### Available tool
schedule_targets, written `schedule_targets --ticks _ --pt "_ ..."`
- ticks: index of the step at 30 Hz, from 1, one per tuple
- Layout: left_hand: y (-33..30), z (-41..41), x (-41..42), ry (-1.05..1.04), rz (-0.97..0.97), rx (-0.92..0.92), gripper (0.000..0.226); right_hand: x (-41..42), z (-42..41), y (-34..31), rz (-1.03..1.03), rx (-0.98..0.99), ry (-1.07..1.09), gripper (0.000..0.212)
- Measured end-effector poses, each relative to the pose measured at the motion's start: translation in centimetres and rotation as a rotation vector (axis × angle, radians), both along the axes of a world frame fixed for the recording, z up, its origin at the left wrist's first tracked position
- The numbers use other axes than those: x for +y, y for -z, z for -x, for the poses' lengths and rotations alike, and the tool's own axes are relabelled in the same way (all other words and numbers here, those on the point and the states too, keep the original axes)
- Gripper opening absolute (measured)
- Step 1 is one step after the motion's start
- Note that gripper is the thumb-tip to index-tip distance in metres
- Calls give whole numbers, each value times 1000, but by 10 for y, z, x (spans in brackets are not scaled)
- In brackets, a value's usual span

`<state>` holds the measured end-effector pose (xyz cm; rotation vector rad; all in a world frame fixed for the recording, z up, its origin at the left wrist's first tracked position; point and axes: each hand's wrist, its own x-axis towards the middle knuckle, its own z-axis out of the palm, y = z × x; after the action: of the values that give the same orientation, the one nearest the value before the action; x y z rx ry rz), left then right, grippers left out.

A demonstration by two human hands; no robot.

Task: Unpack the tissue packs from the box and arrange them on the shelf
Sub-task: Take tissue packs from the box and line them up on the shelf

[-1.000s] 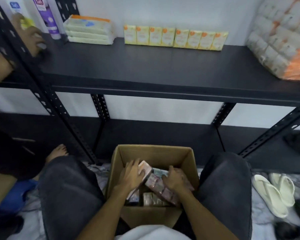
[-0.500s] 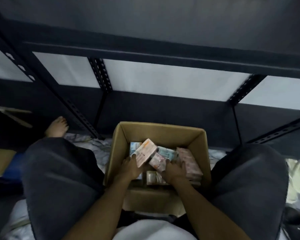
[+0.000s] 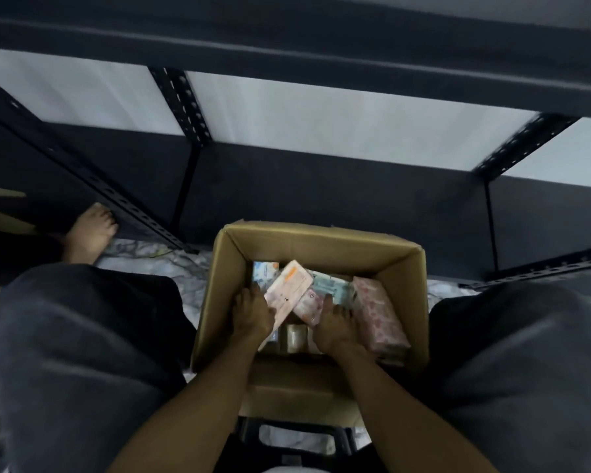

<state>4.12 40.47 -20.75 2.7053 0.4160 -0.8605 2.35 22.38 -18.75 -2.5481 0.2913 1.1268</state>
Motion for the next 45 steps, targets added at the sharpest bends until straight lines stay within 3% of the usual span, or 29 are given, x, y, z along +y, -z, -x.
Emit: schedule_targets --ticks 4,7,11,15,20,23,25,27,30,37,42,45 --pt "5 5 -4 26 -49 48 57 3 -9 11 31 -23 -55 81" --pt "7 7 -5 10 -36 52 59 1 -10 17 63 6 -197 66" --pt "11 3 1 -203 201 98 61 3 -10 22 -3 4 -259 58" --pt "9 3 2 -312 304 69 61 13 -7 29 -166 49 -131 72" --pt "3 1 5 -328 309 36 59 1 -25 34 -192 191 -141 99" --pt "-2 3 5 -321 307 17 59 0 -27 36 -170 255 -214 71" --pt "-5 5 4 -308 300 1 57 1 -23 32 -116 215 -296 67" --pt "-11 7 2 -291 293 -1 56 1 -14 31 -103 170 -349 76" --pt "-20 8 -1 -247 264 6 56 1 -2 29 -191 89 -277 82" --pt "-51 3 1 -183 261 -26 54 -12 6 -1 -309 -28 -157 44" --pt "-104 0 0 35 200 -186 52 -18 11 -42 -459 -140 -9 17" --pt "-140 -2 10 35 321 -290 48 -20 14 -73 -517 -250 42 20"
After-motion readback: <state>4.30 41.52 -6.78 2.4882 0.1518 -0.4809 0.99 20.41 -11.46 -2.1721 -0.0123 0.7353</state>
